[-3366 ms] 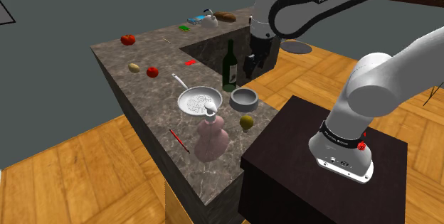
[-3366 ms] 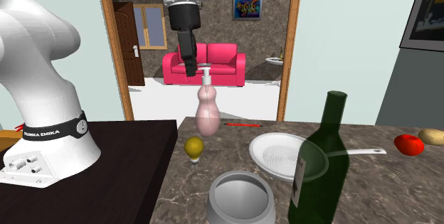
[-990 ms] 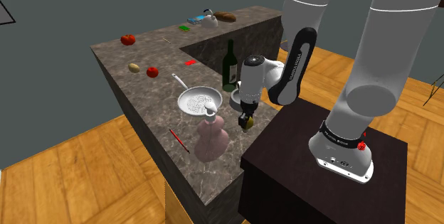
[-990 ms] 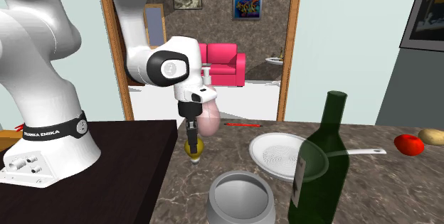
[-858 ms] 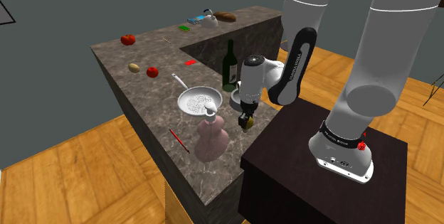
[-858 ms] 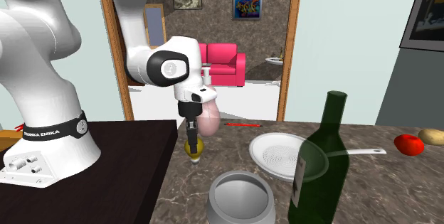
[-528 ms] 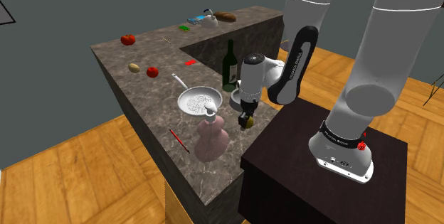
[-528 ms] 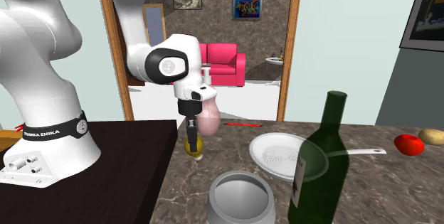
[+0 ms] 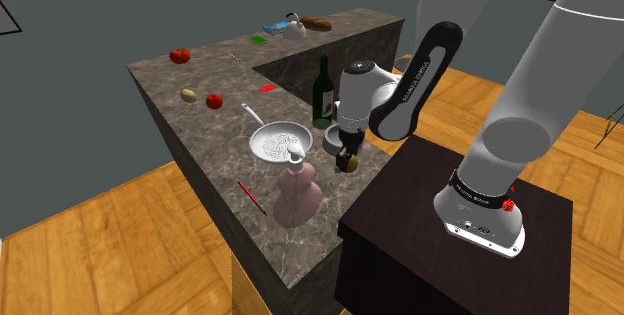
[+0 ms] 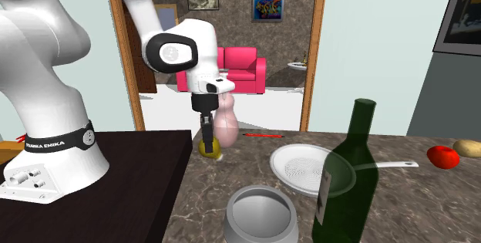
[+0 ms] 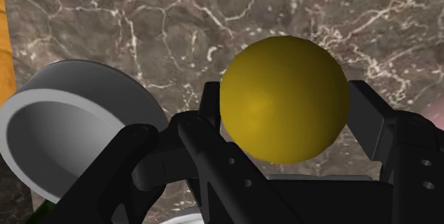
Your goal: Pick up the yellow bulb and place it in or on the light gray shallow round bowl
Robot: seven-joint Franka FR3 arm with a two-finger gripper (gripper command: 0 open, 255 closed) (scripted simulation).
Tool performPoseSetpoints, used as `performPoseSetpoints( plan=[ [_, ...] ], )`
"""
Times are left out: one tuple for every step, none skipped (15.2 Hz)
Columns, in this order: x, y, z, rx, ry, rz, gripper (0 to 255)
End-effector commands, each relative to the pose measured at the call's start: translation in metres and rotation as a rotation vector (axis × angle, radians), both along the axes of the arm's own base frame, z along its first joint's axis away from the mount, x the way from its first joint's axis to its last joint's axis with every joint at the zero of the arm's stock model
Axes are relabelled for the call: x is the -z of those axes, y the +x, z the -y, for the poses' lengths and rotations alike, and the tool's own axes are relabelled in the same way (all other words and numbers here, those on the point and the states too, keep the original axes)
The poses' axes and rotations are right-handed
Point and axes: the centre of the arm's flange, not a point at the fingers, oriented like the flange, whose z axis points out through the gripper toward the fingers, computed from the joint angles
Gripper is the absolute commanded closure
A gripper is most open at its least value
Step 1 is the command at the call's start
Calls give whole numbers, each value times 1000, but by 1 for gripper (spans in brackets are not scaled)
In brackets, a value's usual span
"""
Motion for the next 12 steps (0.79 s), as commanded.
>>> performPoseSetpoints(
  plan=[
    [-11,-1,0,1,2,-1,255],
    [-16,-1,0,1,2,-1,255],
    [-22,-1,0,1,2,-1,255],
    [-27,-1,0,1,2,-1,255],
    [-32,-1,0,1,2,-1,255],
    [-37,-1,0,1,2,-1,255],
    [-43,-1,0,1,2,-1,255],
    [-48,-1,0,1,2,-1,255],
    [-53,-1,0,1,2,-1,255],
    [-59,-1,0,1,2,-1,255],
    [-64,-1,0,1,2,-1,255],
    [-69,-1,0,1,2,-1,255]
  ],
)
